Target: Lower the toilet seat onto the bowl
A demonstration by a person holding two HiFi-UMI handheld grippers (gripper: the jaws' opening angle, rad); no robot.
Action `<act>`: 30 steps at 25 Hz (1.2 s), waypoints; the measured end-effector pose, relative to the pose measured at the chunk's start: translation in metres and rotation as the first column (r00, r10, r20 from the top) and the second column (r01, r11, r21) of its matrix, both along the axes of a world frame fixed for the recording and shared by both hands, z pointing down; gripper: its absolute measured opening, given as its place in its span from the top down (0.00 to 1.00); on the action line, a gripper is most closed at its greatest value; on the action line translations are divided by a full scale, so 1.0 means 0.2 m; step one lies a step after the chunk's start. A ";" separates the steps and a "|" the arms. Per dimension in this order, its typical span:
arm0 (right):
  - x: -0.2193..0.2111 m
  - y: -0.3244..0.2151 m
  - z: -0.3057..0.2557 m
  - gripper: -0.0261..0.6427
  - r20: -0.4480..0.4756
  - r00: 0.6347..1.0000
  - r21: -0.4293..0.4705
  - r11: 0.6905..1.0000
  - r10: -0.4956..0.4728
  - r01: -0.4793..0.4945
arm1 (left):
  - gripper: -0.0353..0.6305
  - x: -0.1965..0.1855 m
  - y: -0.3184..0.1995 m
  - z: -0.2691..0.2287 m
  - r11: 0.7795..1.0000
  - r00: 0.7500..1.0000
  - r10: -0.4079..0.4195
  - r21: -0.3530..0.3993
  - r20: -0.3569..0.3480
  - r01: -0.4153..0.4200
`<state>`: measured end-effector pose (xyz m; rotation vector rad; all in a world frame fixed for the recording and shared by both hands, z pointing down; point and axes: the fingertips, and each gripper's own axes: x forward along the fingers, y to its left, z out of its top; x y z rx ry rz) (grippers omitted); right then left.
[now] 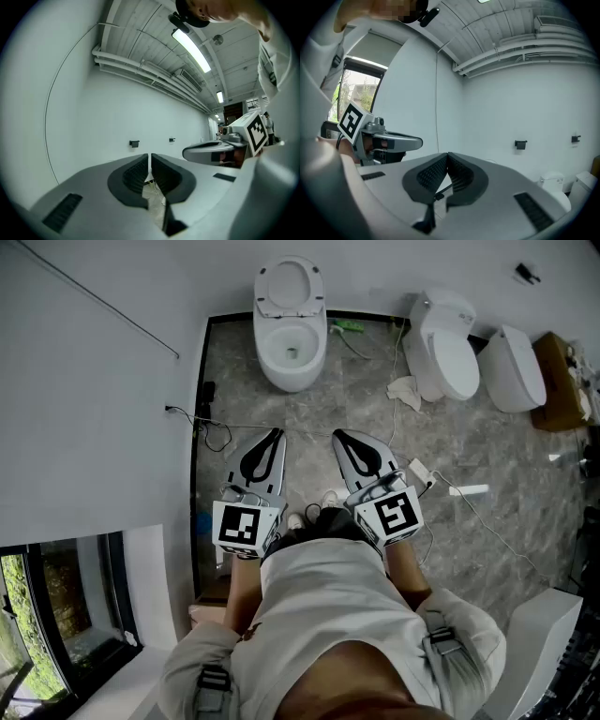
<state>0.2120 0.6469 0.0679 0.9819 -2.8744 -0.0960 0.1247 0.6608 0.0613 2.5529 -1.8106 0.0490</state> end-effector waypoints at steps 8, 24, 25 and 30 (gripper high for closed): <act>-0.04 0.09 0.02 0.93 0.023 0.999 -0.005 0.999 0.042 -0.042 | 0.91 -0.05 0.09 0.03 1.000 1.000 0.000 -0.008 -0.005 0.000; 0.01 -0.29 0.06 0.93 0.029 0.999 -0.031 0.999 0.035 -0.034 | 0.91 -0.02 -0.21 0.06 0.999 0.999 -0.031 -0.024 0.021 0.032; 0.03 -0.33 0.06 0.93 0.031 0.999 -0.032 0.999 0.031 -0.030 | 0.91 -0.01 -0.25 0.06 0.999 0.999 -0.036 -0.024 0.021 0.037; 0.09 -0.51 0.04 0.93 0.040 0.999 -0.029 1.000 0.010 -0.009 | 0.91 0.03 -0.43 0.05 0.997 0.997 -0.070 -0.024 0.029 0.071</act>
